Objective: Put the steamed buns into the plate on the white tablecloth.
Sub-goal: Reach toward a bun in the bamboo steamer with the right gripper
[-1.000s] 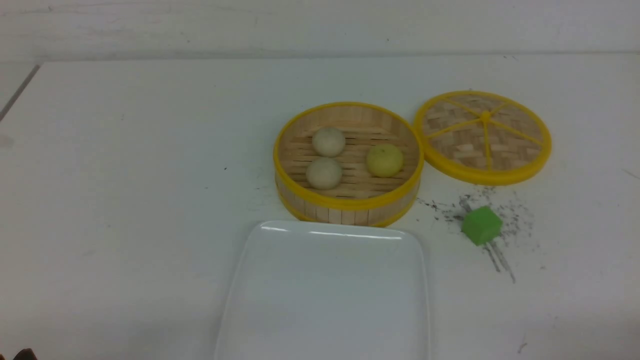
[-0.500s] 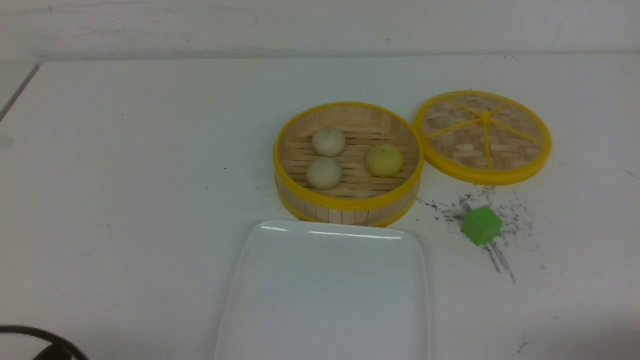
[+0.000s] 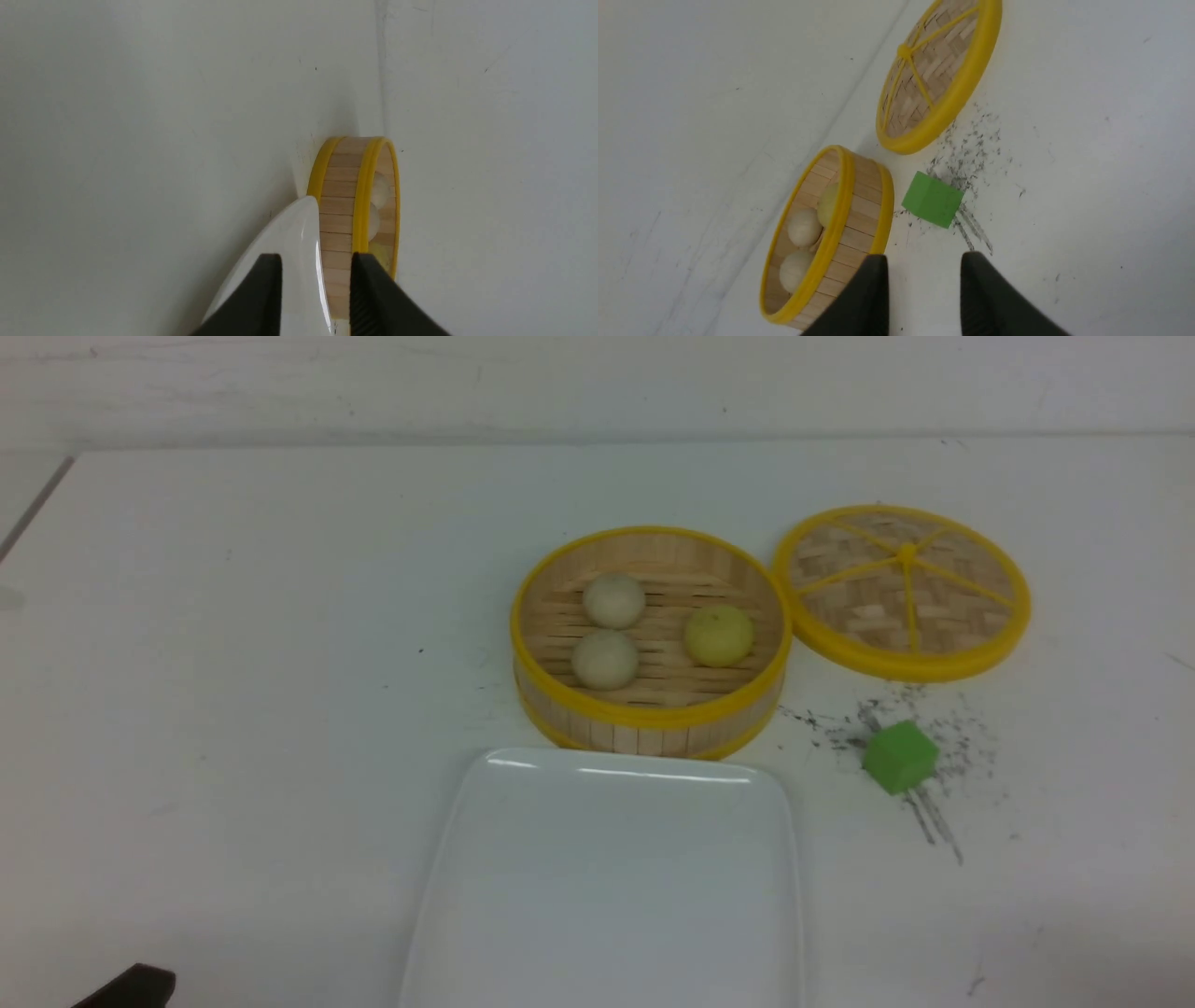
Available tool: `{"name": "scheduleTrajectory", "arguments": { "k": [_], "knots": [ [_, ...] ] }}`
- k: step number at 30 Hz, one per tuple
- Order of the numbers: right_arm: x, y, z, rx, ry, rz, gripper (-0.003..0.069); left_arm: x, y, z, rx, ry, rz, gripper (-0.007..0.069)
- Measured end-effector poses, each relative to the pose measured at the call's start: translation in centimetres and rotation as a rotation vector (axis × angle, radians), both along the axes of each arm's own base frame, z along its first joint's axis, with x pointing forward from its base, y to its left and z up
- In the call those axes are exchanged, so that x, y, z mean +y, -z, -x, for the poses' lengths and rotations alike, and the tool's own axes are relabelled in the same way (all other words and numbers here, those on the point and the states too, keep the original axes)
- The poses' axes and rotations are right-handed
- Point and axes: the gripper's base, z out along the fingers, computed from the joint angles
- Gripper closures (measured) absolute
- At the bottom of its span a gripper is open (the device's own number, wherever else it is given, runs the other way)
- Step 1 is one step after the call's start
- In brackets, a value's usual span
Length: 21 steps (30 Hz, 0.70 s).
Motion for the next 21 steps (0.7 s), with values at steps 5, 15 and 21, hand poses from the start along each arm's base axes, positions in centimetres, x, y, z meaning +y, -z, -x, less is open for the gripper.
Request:
{"name": "scheduleTrajectory", "arguments": {
  "k": [5,15,21],
  "knots": [
    [-0.3,-4.2,0.4,-0.156,0.016,0.144,0.0419,0.1,-1.6,0.1,-0.077,0.017,-0.114,0.0407],
    [-0.1,-12.4,-3.9,0.22,-0.228,0.637,0.0427,-1.3,-10.4,-0.5,0.066,0.338,-0.541,0.0605],
    [0.7,-10.7,-9.5,0.567,-0.51,0.613,0.0614,-2.0,-9.2,-4.1,0.493,0.713,-0.631,0.0614]
  ]
}}
